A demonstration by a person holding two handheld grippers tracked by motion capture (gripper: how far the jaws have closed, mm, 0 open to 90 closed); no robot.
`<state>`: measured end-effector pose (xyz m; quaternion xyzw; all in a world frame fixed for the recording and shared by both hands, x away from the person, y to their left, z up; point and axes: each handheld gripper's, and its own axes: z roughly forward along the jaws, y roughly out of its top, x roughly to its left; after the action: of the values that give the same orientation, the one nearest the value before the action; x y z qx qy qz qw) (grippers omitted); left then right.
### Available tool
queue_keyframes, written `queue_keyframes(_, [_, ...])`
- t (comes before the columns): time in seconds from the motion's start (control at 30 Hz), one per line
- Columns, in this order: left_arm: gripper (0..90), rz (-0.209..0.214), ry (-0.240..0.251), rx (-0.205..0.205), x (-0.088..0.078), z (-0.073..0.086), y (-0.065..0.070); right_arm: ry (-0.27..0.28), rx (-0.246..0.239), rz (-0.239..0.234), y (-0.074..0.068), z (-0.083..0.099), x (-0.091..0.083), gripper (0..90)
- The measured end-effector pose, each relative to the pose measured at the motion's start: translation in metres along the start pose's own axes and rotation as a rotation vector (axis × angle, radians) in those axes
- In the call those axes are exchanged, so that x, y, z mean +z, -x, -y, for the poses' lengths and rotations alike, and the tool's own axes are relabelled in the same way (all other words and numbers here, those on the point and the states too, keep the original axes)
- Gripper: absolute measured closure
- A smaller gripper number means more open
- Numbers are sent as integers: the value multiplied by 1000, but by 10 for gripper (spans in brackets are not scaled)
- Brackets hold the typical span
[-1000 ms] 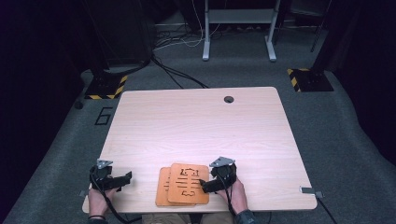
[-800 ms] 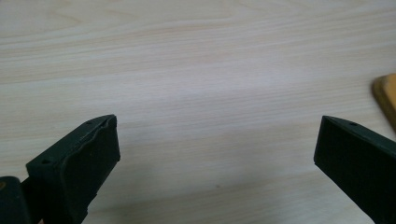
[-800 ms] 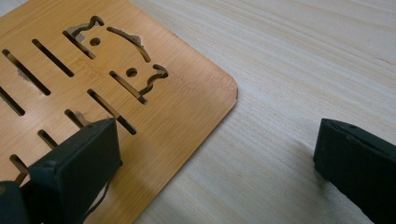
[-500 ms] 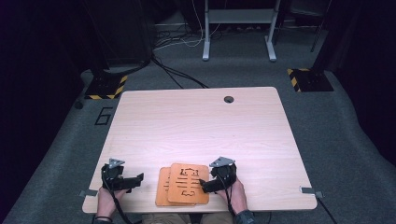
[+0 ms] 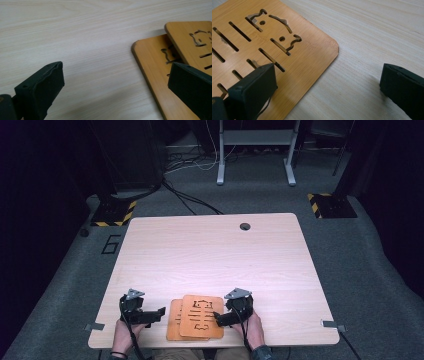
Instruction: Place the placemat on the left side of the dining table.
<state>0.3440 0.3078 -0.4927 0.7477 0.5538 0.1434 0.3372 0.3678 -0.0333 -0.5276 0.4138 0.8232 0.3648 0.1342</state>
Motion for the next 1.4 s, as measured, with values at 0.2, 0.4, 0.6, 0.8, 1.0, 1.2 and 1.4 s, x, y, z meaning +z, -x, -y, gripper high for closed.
queue_keyframes(0.2, [3,41,3,14,5,-7,16,2,-1,0,0,0,0,1])
queue_keyframes(0.4, [4,65,-6,35,8,-10,27,4,1,-1,0,0,0,4])
queue_keyframes(0.6, [5,114,-12,53,12,-13,39,5,1,-1,0,0,0,3])
queue_keyframes(0.8, [5,144,-38,86,18,-14,54,6,-2,0,0,0,0,5])
queue_keyframes(1.0, [5,167,-56,94,23,-16,61,7,-2,1,0,0,0,5])
queue_keyframes(1.2, [3,214,-75,83,28,-16,70,7,5,3,0,1,0,8])
queue_keyframes(1.4, [0,237,-93,72,33,-17,75,7,6,2,0,1,0,9])
